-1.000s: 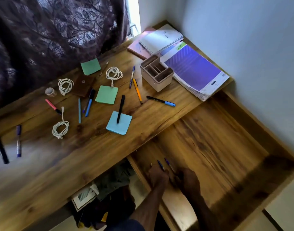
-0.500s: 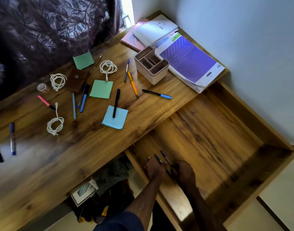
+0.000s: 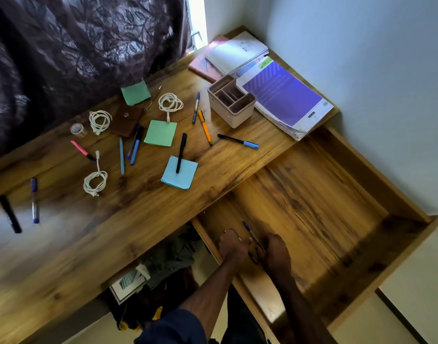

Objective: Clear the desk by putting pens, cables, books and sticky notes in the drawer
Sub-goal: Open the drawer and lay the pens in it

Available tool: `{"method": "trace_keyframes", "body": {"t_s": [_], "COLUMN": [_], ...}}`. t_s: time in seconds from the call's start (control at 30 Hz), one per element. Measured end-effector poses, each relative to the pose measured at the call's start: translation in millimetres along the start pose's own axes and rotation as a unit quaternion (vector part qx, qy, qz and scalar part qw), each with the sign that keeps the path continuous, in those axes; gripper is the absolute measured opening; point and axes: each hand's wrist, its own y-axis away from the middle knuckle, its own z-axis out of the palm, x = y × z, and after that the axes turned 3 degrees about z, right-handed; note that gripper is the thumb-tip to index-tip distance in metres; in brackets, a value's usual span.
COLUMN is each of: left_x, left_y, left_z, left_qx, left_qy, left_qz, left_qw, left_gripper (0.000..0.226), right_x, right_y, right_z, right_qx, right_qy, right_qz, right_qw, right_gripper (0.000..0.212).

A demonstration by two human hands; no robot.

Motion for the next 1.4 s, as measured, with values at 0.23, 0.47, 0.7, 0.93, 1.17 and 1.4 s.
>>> {"method": "trace_keyframes", "body": {"t_s": [0.23,0.47,0.7,0.93,1.17,1.4], "left_x": [7.0,2.4,2.8,7.2,9.2,-35.4], "left_y": [20.4,21.3,26.7,39.1,61.3,16.1], "left_z": [-20.3,-13.6,-17.8,-60.1,-171.1,-283.7], "left_qx": [-0.033,-0.027,-0.026,-0.015,0.016,0.102], "left_qy": [-0.063,-0.091,-0.104,-0.080,0.000,0.018], "left_qz": [0.042,0.078,0.101,0.191,0.323,0.301], "left_qw": [0.997,0.992,0.989,0.978,0.946,0.948], "left_gripper": [0.046,0.030,0.032,0.016,0.011,0.015], "right_x": [-7.8,-0.2,-2.0,-40.5,-119.5,-242.3], "right_y": [9.0,16.3,18.3,12.2,16.7,17.8], "right_z": [-6.2,-1.9,1.5,-15.9,-33.2,-27.0], "right_qx": [-0.005,0.011,0.012,0.042,0.148,0.156], "right_qy": [-0.004,-0.020,-0.036,-0.096,-0.194,-0.182], "right_qz": [0.046,0.057,0.054,-0.025,-0.145,-0.216], "right_qw": [0.999,0.998,0.998,0.994,0.959,0.946], "right_gripper": [0.029,0.026,0.026,0.015,0.011,0.011]}}
